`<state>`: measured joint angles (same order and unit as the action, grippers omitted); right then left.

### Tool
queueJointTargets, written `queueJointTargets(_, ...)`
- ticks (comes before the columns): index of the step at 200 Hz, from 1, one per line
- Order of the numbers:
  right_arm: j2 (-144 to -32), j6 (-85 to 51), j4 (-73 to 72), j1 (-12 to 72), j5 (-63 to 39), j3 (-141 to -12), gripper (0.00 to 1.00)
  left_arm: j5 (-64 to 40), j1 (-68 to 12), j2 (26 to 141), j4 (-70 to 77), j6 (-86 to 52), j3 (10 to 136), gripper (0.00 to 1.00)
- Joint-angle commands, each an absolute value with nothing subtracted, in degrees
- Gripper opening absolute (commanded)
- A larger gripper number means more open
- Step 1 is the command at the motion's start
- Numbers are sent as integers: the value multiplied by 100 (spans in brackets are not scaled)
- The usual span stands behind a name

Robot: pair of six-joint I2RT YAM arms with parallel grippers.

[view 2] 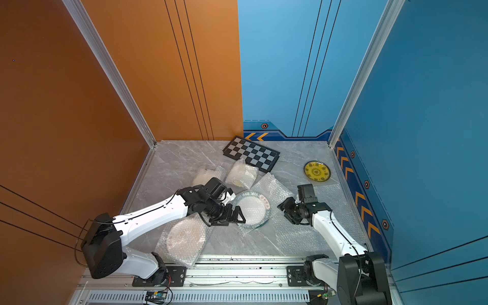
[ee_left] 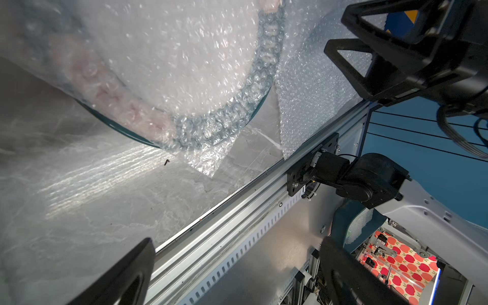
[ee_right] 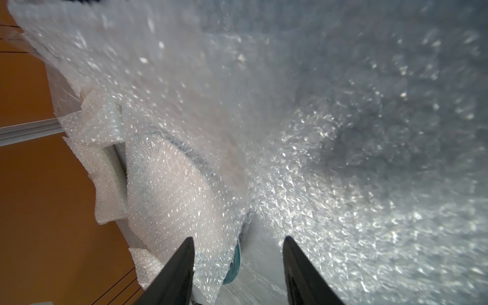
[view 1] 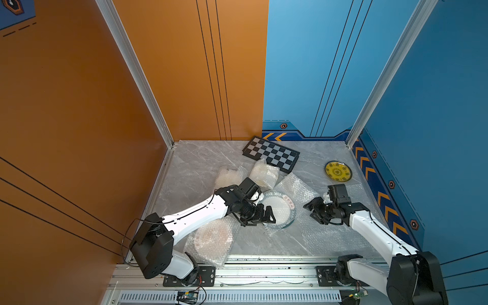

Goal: Unpack dinner plates from bubble wrap
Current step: Unwrap the bubble wrap at the center of the board.

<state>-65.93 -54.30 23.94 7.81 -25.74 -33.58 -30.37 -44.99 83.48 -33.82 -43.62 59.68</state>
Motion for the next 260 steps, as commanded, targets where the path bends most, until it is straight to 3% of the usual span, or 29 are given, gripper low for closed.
queueJointTargets(1, -6672, -5570, 1861, 860, -2654, -3187, 54, -2937, -4433, 8326, -3340, -4420, 6073, 98)
queueJointTargets(76, -7447, -5735, 1176, 1133, -2418, -3435, 45, -2918, -4132, 8065, -3453, -4430, 6038, 98)
queueJointTargets(153, -7371, -5983, 1222, 1321, -2194, -3780, 9, -2980, -3900, 7934, -3489, -4290, 6092, 98)
queueJointTargets(195, -7251, -6420, 1497, 1560, -1913, -4295, 4, -2629, -4041, 7964, -3903, -3372, 6777, 98)
queueJointTargets(260, -8004, -6731, 1736, 1726, -1988, -5820, 1, -973, -4552, 8709, -5106, -1367, 8363, 98)
